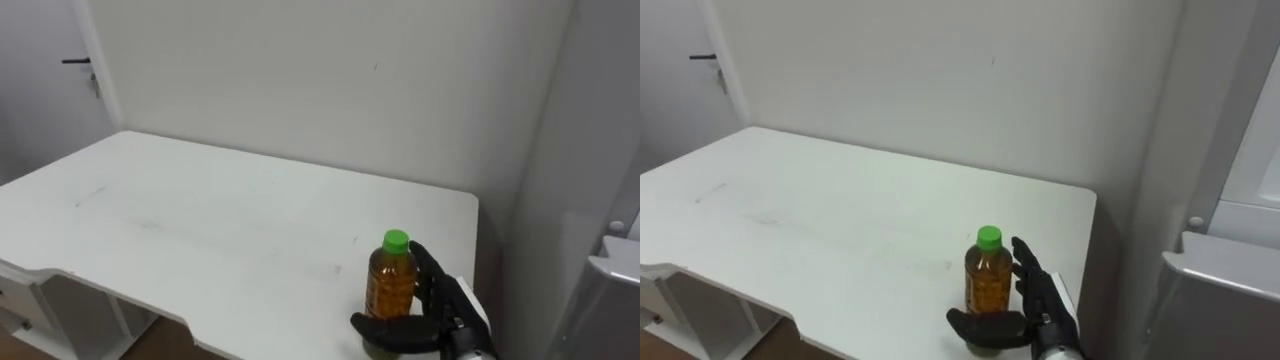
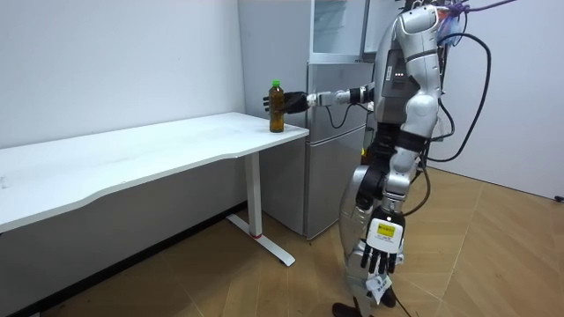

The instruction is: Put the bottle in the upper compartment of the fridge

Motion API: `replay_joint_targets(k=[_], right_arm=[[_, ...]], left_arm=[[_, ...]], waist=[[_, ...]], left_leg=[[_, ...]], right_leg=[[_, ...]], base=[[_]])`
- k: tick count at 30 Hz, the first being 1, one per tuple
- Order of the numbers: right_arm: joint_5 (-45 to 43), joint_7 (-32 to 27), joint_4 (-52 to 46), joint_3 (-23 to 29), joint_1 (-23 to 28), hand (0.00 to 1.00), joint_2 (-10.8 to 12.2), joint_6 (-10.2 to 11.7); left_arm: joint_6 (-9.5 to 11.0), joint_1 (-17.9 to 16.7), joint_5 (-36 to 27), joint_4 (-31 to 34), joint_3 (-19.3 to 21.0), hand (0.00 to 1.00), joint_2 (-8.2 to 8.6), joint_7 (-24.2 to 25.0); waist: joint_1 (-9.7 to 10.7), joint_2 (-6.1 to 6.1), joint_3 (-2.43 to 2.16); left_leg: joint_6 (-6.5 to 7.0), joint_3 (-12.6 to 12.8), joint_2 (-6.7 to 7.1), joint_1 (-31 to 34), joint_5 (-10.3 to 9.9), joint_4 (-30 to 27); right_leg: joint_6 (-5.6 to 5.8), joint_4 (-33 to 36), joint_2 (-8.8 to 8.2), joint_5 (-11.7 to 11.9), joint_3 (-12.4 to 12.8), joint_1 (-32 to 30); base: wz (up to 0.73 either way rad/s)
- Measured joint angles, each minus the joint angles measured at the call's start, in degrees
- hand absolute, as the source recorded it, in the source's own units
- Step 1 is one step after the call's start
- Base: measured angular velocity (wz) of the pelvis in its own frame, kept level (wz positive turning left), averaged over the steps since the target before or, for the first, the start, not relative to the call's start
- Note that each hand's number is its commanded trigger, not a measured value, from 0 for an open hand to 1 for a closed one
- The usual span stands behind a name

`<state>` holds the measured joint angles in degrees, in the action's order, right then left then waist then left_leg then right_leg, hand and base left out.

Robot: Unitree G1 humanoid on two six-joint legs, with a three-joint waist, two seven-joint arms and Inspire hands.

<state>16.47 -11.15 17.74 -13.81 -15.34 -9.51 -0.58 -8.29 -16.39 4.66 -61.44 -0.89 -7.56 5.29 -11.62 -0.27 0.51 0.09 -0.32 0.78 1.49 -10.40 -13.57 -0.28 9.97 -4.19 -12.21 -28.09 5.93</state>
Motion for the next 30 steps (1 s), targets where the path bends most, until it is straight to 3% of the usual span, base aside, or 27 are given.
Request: replay_joint_targets(k=[11,22,30], right_arm=[[-0.54,-0.17,2.51,-0.02,-2.01,0.0,-0.57,0.01],[-0.02,-2.91,10.32,-0.21,-5.67,0.0,-1.86,-0.03],[3.91,-4.97,15.81,-0.2,-10.12,0.0,-1.97,-0.03]], left_arm=[[-0.02,-2.2,-0.02,2.07,-2.64,0.0,-0.11,1.54],[-0.5,-2.2,-0.83,2.29,-3.84,0.0,-0.72,1.48],[-0.11,-1.96,-0.79,4.56,-3.85,0.0,-1.04,1.51]], waist=[[0.0,0.39,0.23],[-1.6,-0.07,-0.1],[-1.56,-0.04,0.02]], left_leg=[[0.37,-0.45,0.17,0.53,0.23,-0.04],[0.89,-0.86,0.71,2.04,0.6,-0.09],[0.96,-0.75,0.79,4.42,0.65,-1.33]], right_leg=[[-0.03,0.3,-0.14,-0.01,-0.63,-0.21],[0.15,1.02,-0.91,-0.2,-1.75,-1.7],[0.21,2.92,-1.49,-0.23,-1.82,-4.15]], base=[[0.02],[0.06],[0.0]])
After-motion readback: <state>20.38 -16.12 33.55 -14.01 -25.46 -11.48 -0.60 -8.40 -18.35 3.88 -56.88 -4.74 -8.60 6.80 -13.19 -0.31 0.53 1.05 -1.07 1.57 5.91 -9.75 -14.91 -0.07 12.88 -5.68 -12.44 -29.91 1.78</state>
